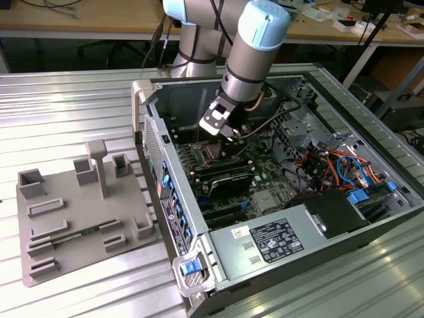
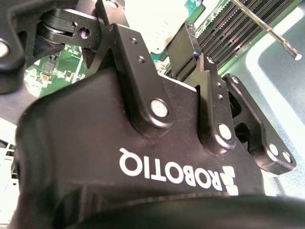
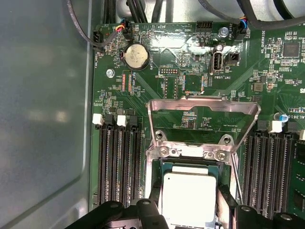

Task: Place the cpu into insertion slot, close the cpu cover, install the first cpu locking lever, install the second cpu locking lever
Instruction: 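Place the cpu into insertion slot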

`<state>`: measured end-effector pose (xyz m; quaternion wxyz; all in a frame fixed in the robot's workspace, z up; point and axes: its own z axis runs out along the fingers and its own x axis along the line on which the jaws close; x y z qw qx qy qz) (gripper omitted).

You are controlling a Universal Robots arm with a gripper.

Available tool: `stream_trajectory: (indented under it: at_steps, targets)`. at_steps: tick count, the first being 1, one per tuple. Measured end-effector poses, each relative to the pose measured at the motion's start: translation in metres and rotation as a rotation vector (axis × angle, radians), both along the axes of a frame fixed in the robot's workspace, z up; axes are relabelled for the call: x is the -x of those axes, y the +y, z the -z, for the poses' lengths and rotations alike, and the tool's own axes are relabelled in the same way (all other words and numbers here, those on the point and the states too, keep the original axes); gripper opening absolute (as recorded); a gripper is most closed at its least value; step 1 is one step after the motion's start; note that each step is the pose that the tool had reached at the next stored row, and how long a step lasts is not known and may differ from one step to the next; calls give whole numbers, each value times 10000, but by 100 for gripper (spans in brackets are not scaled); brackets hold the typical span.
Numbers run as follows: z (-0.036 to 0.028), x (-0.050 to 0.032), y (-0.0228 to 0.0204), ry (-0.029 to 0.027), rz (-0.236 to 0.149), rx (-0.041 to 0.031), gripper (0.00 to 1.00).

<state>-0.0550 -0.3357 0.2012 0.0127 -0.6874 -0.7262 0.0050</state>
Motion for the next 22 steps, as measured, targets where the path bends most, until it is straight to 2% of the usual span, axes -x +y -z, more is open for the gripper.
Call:
stream_trajectory:
  at_steps: [22]
  targets:
    - [21,0,-1,1,1,1,54]
